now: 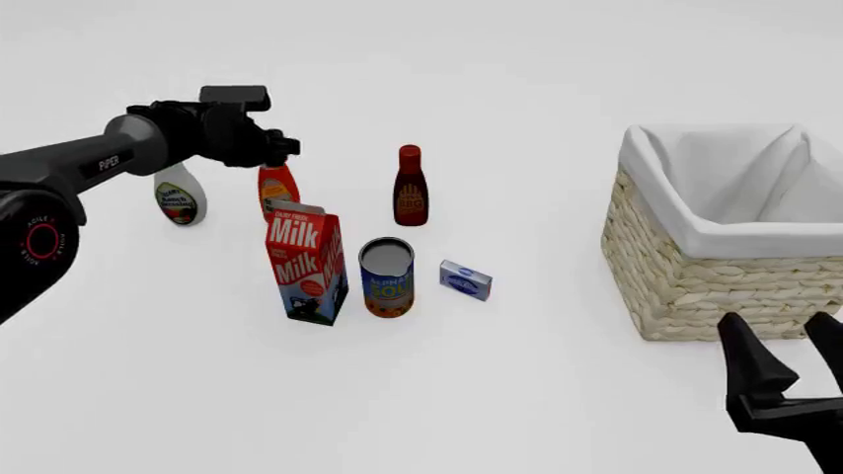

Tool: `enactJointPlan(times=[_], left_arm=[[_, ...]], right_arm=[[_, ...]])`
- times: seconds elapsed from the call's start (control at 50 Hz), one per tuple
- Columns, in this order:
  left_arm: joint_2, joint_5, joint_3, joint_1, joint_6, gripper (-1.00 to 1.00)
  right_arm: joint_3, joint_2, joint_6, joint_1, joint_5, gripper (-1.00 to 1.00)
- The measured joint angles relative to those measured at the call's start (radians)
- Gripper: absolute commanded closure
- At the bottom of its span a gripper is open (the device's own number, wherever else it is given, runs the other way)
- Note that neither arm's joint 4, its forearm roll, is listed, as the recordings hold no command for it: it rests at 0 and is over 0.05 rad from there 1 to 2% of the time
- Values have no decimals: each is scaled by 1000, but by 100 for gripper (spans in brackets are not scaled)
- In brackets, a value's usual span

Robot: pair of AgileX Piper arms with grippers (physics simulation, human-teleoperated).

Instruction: Pick the ketchup and place it in the basket.

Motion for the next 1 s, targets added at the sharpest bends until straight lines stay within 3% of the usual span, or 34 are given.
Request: enactJointPlan(times=[0.28,1.0], left_arm=[[-24,2,24,-3,-22,100],[-215,66,74,30,11,100]], right_arm=[[0,3,0,1,-4,-100],[0,-90,-2,3,64,-100]])
